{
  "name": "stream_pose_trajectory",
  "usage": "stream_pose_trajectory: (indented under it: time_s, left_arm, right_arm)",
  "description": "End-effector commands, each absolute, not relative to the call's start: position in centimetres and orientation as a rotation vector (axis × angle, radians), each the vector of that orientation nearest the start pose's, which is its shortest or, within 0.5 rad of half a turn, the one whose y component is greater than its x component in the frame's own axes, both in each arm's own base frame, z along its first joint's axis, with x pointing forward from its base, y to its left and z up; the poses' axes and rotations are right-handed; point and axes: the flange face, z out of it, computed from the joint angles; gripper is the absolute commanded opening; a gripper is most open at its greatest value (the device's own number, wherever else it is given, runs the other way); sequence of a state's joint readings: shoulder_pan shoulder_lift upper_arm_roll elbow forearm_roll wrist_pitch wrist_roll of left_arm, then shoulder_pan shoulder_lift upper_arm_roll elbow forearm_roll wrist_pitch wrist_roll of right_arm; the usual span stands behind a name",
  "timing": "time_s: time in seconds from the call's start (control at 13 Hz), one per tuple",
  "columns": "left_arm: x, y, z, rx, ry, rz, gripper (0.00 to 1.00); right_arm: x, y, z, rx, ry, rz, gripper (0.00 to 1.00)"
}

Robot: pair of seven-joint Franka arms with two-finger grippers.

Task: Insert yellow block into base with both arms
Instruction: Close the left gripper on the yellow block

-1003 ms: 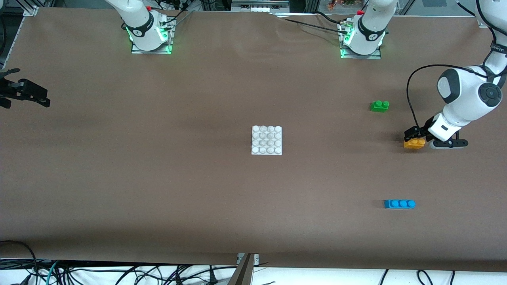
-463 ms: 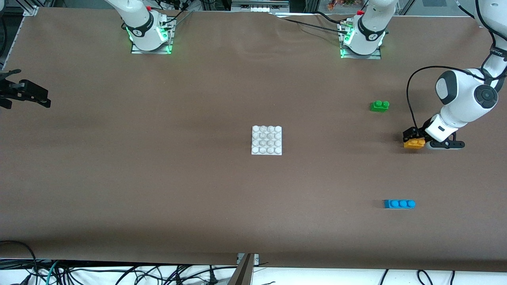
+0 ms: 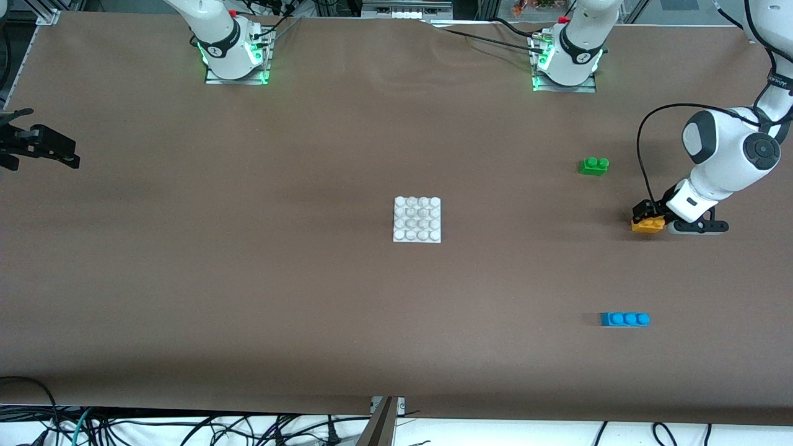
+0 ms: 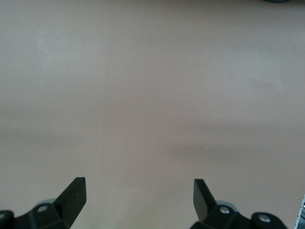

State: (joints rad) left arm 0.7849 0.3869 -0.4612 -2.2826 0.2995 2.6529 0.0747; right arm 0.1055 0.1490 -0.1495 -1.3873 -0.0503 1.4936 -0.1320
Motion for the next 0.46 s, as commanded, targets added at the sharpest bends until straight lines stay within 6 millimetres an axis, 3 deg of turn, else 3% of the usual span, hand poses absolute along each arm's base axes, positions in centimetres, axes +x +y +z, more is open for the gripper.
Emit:
stream_pose_trajectory:
  time_s: [0.0,0.15,0.39]
  left_arm:
    - [51.55,17.18,20.02,-3.134,0.005,-0.086,0.62]
    - [51.6,17.21,19.89,-3.137,0.004,-0.084,0.4]
    - [51.64,17.33,20.01,-3.135,-0.003,-0.087,0.21]
  right_arm:
    - [58.99,-1.93,62.01,-3.223,-0.162,0.066,1.0]
    - [58.99,-1.93,62.01,-3.223,-0.162,0.066,1.0]
    - [58.99,-1.92,62.0,-3.221,-0.162,0.066,1.0]
